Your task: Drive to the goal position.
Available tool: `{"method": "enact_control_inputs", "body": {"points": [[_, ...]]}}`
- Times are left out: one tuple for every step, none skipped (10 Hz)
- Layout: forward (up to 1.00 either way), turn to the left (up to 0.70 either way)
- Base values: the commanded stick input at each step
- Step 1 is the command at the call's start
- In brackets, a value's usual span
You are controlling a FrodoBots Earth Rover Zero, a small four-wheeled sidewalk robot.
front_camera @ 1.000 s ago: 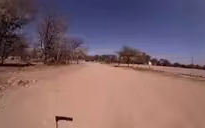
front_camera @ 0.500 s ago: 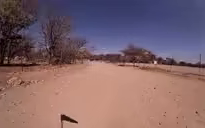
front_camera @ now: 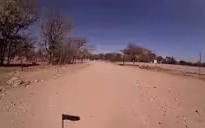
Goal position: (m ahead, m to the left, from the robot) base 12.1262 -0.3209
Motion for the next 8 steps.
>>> {"method": "enact_control_inputs", "body": {"points": [[1.0,0.0],[1.0,0.0],[1.0,0.0],[1.0,0.0],[1.0,0.0],[1.0,0.0],[1.0,0.0],[1.0,0.0]]}}
